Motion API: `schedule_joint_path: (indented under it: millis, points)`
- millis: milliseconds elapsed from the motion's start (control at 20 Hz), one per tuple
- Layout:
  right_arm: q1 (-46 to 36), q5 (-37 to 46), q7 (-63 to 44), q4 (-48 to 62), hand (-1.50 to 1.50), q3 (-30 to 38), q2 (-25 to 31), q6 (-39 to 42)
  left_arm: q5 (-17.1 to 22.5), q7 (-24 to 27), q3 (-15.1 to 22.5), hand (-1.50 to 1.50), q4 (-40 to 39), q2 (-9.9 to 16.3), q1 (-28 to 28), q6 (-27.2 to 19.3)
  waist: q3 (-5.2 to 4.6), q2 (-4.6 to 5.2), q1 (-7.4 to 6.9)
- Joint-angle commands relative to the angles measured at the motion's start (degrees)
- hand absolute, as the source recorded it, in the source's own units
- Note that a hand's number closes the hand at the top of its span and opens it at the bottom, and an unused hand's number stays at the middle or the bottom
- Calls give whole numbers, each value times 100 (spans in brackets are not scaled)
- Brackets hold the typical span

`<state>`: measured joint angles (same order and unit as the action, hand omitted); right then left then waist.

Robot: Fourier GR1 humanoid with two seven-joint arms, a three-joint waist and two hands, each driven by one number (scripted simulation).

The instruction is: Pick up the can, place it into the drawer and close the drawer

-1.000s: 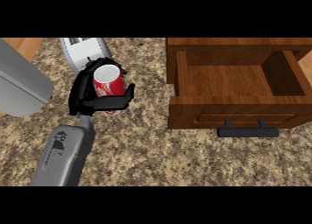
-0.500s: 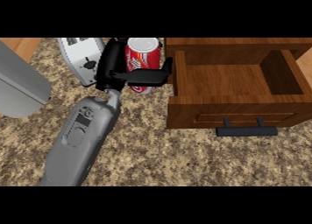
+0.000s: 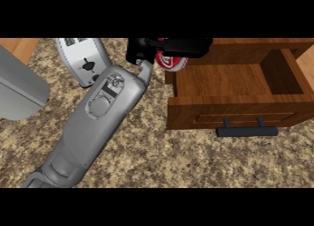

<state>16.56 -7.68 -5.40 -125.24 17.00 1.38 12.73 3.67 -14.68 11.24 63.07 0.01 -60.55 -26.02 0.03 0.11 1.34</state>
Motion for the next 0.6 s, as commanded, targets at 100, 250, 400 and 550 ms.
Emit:
schedule_joint_path:
  millis: [100, 250, 400, 550]
  points:
    - [96, 13, 70, -28, -150, 73, 13, 88, 97, -41, -316, 150, -1140, -1, -1162, 36, 2, 9, 13]
    - [-215, 179, -30, 78, -150, -83, -40, -56, 445, 2, 58, 150, -1395, -1, -1404, -233, 1, 11, 9]
    - [-179, 54, -459, -354, -150, -211, -9, -39, 878, -95, 640, 150, -1815, -1, -1859, -837, 3, 22, 164]
    - [-327, -172, -219, 66, -150, 129, 184, 49, 1081, 483, 417, 150, -2405, -1, -1926, -521, 5, 43, 146]
